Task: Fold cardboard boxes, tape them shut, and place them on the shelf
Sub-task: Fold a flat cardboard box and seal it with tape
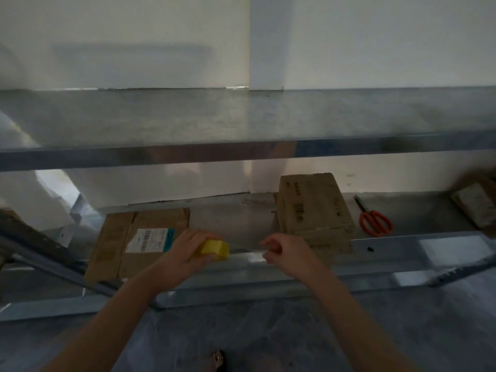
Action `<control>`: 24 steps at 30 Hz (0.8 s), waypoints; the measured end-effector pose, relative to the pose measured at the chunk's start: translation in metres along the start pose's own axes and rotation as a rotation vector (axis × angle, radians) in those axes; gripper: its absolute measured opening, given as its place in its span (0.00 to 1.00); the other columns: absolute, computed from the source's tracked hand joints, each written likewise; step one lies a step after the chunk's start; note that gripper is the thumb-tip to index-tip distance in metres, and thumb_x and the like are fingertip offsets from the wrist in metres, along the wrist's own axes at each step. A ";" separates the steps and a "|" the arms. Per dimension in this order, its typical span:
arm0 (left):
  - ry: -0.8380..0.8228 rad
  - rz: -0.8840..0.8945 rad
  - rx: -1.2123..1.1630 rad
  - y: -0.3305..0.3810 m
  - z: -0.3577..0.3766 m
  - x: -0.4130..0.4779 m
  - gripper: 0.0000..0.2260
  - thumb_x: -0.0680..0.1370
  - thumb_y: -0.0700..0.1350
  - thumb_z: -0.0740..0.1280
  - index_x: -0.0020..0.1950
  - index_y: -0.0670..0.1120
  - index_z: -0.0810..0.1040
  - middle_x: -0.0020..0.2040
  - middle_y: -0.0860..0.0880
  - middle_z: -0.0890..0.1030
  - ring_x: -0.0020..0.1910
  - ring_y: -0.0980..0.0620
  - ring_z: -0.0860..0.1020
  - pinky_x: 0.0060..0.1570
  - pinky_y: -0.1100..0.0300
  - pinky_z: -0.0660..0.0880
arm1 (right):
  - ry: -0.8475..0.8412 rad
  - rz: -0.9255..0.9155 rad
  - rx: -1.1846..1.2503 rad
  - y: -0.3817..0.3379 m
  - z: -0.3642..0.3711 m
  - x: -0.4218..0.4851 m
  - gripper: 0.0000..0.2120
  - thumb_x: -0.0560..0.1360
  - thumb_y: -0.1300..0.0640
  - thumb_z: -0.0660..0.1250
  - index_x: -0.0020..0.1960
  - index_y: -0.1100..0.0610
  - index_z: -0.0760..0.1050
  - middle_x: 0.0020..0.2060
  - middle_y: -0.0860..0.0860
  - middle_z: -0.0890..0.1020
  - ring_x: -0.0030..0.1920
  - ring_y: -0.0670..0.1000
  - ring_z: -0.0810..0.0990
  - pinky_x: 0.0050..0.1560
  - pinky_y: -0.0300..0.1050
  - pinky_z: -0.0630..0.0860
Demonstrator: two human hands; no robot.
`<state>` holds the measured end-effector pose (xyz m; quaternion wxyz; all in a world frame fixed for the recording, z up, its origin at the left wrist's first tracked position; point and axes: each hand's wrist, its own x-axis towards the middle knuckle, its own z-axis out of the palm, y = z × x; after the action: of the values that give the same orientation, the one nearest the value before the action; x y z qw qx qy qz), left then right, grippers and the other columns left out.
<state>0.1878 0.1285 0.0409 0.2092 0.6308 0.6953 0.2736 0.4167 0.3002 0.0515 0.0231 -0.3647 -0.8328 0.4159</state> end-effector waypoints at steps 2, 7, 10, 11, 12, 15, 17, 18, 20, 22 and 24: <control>0.059 0.010 -0.007 0.025 0.015 0.002 0.23 0.75 0.68 0.57 0.63 0.56 0.73 0.56 0.57 0.74 0.57 0.61 0.69 0.58 0.64 0.67 | -0.013 0.006 -0.026 0.007 -0.025 -0.021 0.07 0.75 0.53 0.72 0.53 0.51 0.82 0.42 0.41 0.81 0.41 0.36 0.79 0.40 0.27 0.72; 0.171 -0.004 -0.091 0.091 0.047 0.009 0.22 0.74 0.68 0.60 0.61 0.57 0.75 0.55 0.59 0.76 0.56 0.58 0.74 0.55 0.60 0.71 | -0.013 -0.005 -0.024 0.035 -0.089 -0.068 0.03 0.72 0.49 0.75 0.44 0.42 0.82 0.38 0.38 0.82 0.39 0.33 0.79 0.40 0.27 0.71; 0.179 -0.007 -0.092 0.126 0.060 0.015 0.20 0.72 0.70 0.61 0.60 0.62 0.74 0.56 0.63 0.75 0.57 0.59 0.74 0.56 0.60 0.71 | -0.007 -0.011 0.017 0.052 -0.123 -0.087 0.03 0.72 0.51 0.75 0.44 0.44 0.82 0.39 0.40 0.84 0.40 0.35 0.81 0.43 0.29 0.73; 0.179 -0.016 -0.079 0.136 0.063 0.017 0.20 0.72 0.70 0.61 0.60 0.64 0.73 0.56 0.63 0.75 0.57 0.60 0.74 0.56 0.60 0.71 | -0.011 -0.015 0.036 0.055 -0.132 -0.092 0.03 0.73 0.52 0.74 0.45 0.45 0.82 0.40 0.41 0.84 0.41 0.37 0.81 0.45 0.31 0.75; 0.182 -0.036 -0.073 0.144 0.065 0.019 0.20 0.71 0.70 0.62 0.59 0.66 0.72 0.56 0.64 0.75 0.57 0.60 0.74 0.56 0.60 0.71 | -0.015 -0.019 0.057 0.057 -0.140 -0.097 0.03 0.73 0.53 0.74 0.46 0.46 0.82 0.40 0.42 0.84 0.41 0.38 0.82 0.46 0.33 0.77; 0.196 -0.094 -0.081 0.164 0.070 0.021 0.16 0.70 0.66 0.65 0.57 0.70 0.71 0.55 0.65 0.76 0.56 0.62 0.74 0.54 0.63 0.71 | -0.005 -0.039 0.044 0.060 -0.155 -0.106 0.02 0.74 0.52 0.73 0.46 0.47 0.81 0.40 0.43 0.84 0.40 0.40 0.83 0.48 0.36 0.79; 0.185 -0.129 -0.054 0.172 0.070 0.023 0.14 0.70 0.63 0.67 0.55 0.71 0.72 0.55 0.66 0.75 0.54 0.64 0.74 0.54 0.65 0.71 | 0.055 -0.060 -0.010 0.060 -0.160 -0.108 0.02 0.74 0.52 0.73 0.46 0.46 0.81 0.39 0.40 0.83 0.41 0.38 0.81 0.45 0.30 0.77; 0.175 -0.144 -0.033 0.173 0.069 0.025 0.13 0.72 0.60 0.69 0.54 0.70 0.72 0.55 0.66 0.75 0.53 0.64 0.74 0.54 0.64 0.71 | 0.091 -0.072 -0.038 0.060 -0.162 -0.109 0.02 0.74 0.51 0.72 0.46 0.46 0.81 0.38 0.38 0.81 0.40 0.37 0.80 0.41 0.26 0.75; 0.172 -0.191 -0.013 0.176 0.067 0.032 0.15 0.73 0.53 0.72 0.55 0.66 0.72 0.54 0.63 0.76 0.52 0.63 0.73 0.53 0.61 0.72 | 0.148 -0.099 -0.071 0.062 -0.163 -0.109 0.02 0.75 0.52 0.71 0.48 0.47 0.81 0.38 0.36 0.79 0.40 0.35 0.78 0.36 0.22 0.71; 0.216 -0.246 -0.034 0.181 0.064 0.043 0.15 0.71 0.52 0.74 0.54 0.61 0.74 0.52 0.59 0.77 0.50 0.61 0.74 0.49 0.59 0.73 | 0.192 -0.111 -0.082 0.067 -0.164 -0.107 0.02 0.76 0.52 0.70 0.49 0.48 0.81 0.38 0.36 0.78 0.40 0.34 0.77 0.36 0.22 0.70; 0.233 -0.311 -0.110 0.184 0.056 0.051 0.16 0.70 0.51 0.76 0.53 0.57 0.75 0.50 0.57 0.77 0.48 0.59 0.75 0.44 0.59 0.73 | 0.217 -0.109 -0.057 0.074 -0.167 -0.101 0.03 0.76 0.52 0.70 0.49 0.49 0.81 0.39 0.38 0.80 0.42 0.35 0.78 0.39 0.24 0.69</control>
<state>0.3580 0.1960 0.1191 0.2012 0.4676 0.7879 0.3467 0.5914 0.3784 0.1353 0.1253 -0.3622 -0.8555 0.3482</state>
